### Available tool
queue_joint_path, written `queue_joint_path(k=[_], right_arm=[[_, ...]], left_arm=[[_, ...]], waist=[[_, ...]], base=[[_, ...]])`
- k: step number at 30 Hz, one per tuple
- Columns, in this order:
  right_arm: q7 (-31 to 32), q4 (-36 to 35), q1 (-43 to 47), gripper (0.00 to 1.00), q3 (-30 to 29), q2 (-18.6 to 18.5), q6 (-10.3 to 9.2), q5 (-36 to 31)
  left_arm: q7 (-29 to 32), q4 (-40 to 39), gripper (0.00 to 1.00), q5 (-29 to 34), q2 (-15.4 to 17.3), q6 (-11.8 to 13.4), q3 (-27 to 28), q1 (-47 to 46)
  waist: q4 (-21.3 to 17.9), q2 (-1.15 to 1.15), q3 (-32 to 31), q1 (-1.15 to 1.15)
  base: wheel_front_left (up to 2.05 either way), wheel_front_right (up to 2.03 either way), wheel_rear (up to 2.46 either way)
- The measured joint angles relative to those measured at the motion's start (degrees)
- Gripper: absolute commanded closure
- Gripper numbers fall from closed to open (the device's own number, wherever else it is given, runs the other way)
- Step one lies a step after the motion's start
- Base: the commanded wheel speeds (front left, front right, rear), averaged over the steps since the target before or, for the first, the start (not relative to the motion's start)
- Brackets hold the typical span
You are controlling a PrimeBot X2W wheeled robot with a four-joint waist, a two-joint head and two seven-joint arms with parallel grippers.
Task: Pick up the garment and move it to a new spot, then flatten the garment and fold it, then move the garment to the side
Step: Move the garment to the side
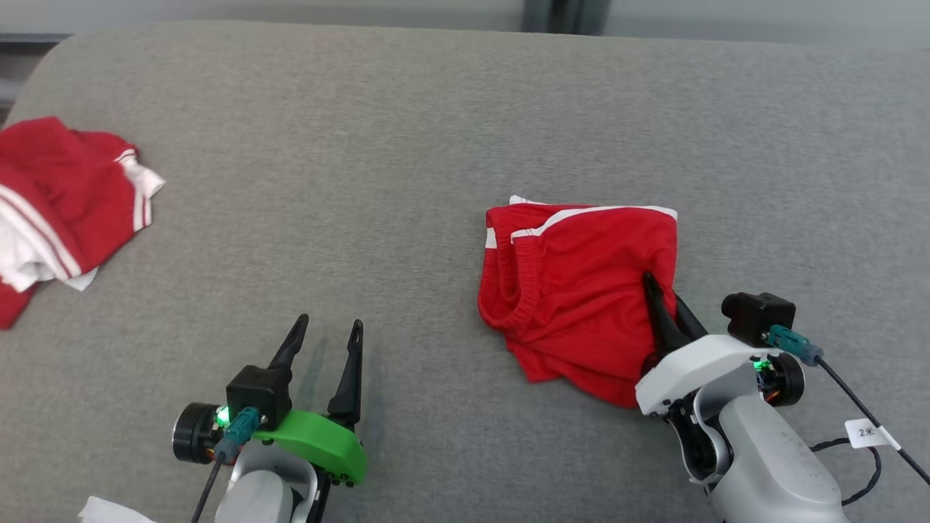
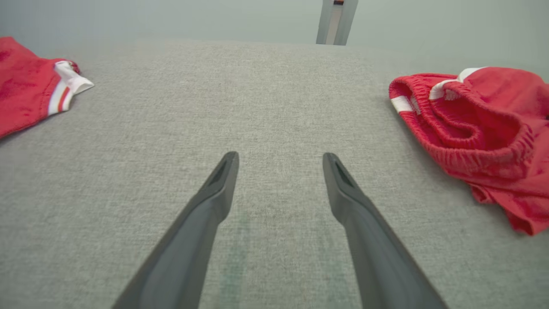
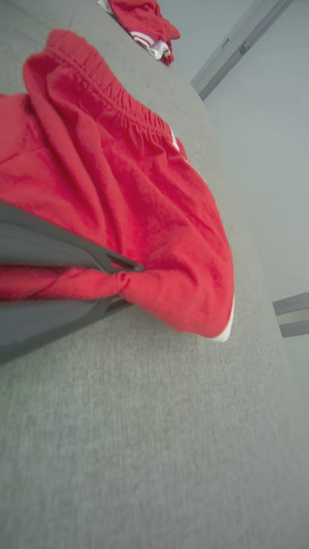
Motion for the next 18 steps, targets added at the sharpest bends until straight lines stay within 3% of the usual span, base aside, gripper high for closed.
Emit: queue_joint_path(k=[18], right_arm=[[0.0,-0.2,1.3,1.00,0.3,-0.1,-0.01,-1.8]], left_arm=[[0.0,1.4,0.00,1.5,-0.1,-1.4,-3.3,-2.1]], waist=[[-22.8,0.00,0.3,0.00]], base=[[0.00,0.00,0.00]])
